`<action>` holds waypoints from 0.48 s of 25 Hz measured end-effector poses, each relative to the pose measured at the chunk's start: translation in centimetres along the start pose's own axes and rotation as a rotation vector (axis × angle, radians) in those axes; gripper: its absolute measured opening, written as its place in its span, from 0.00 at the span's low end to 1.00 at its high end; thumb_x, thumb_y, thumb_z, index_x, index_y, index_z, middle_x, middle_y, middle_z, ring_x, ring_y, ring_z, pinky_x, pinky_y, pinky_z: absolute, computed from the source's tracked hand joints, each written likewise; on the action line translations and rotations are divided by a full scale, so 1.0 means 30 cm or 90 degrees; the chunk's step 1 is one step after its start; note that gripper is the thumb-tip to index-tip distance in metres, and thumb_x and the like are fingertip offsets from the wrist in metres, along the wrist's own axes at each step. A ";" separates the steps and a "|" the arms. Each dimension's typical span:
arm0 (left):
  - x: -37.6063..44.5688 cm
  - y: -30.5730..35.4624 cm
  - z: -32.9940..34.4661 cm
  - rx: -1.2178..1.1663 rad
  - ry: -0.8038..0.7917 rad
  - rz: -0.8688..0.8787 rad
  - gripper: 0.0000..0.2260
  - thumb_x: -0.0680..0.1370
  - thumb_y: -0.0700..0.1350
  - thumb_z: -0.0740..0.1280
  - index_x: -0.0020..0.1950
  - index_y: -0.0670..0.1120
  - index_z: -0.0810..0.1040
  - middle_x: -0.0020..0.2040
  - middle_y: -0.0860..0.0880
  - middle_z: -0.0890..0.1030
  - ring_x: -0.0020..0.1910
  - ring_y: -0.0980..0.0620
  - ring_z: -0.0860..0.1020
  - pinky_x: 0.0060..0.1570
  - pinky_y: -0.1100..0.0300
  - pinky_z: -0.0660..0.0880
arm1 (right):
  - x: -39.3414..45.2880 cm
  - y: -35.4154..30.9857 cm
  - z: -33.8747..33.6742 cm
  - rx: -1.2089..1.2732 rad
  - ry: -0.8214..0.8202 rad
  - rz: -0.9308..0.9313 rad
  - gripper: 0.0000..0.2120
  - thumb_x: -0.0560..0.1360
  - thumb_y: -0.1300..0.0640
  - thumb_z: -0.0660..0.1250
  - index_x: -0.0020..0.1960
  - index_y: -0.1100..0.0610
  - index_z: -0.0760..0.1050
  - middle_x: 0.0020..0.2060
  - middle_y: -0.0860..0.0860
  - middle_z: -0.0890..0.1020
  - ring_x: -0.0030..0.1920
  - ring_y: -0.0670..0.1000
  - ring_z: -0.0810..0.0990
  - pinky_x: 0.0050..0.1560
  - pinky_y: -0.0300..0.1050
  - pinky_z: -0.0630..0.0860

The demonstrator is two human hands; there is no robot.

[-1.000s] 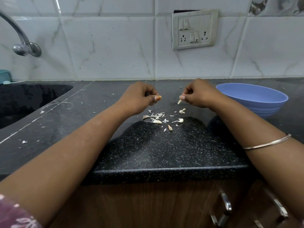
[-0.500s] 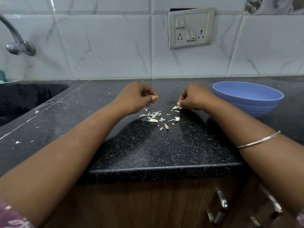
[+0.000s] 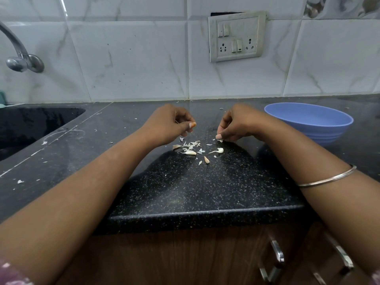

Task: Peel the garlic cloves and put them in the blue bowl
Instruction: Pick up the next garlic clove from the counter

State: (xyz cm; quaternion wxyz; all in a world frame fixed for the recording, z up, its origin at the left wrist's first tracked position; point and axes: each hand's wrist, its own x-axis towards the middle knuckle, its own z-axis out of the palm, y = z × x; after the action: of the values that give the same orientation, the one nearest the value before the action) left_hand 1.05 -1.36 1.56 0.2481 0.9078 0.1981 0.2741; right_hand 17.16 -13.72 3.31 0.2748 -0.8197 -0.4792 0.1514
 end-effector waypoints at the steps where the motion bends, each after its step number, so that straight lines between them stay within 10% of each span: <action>1: 0.000 -0.001 -0.001 -0.001 0.000 0.001 0.06 0.77 0.44 0.67 0.49 0.44 0.82 0.40 0.50 0.84 0.37 0.56 0.82 0.46 0.62 0.76 | -0.001 -0.001 0.001 -0.001 -0.004 -0.003 0.05 0.69 0.63 0.75 0.44 0.63 0.81 0.35 0.56 0.83 0.36 0.50 0.80 0.41 0.41 0.80; 12: 0.000 0.000 0.000 -0.006 -0.006 0.003 0.05 0.77 0.44 0.67 0.48 0.45 0.81 0.40 0.51 0.84 0.37 0.56 0.82 0.45 0.62 0.76 | -0.009 -0.007 -0.001 -0.094 -0.055 -0.034 0.04 0.70 0.60 0.74 0.44 0.59 0.82 0.36 0.54 0.82 0.38 0.49 0.78 0.37 0.37 0.75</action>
State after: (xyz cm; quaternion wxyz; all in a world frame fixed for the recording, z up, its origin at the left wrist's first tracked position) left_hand 1.04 -1.37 1.54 0.2526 0.9084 0.1937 0.2712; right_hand 16.91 -13.88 3.45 0.1963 -0.8176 -0.5219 0.1439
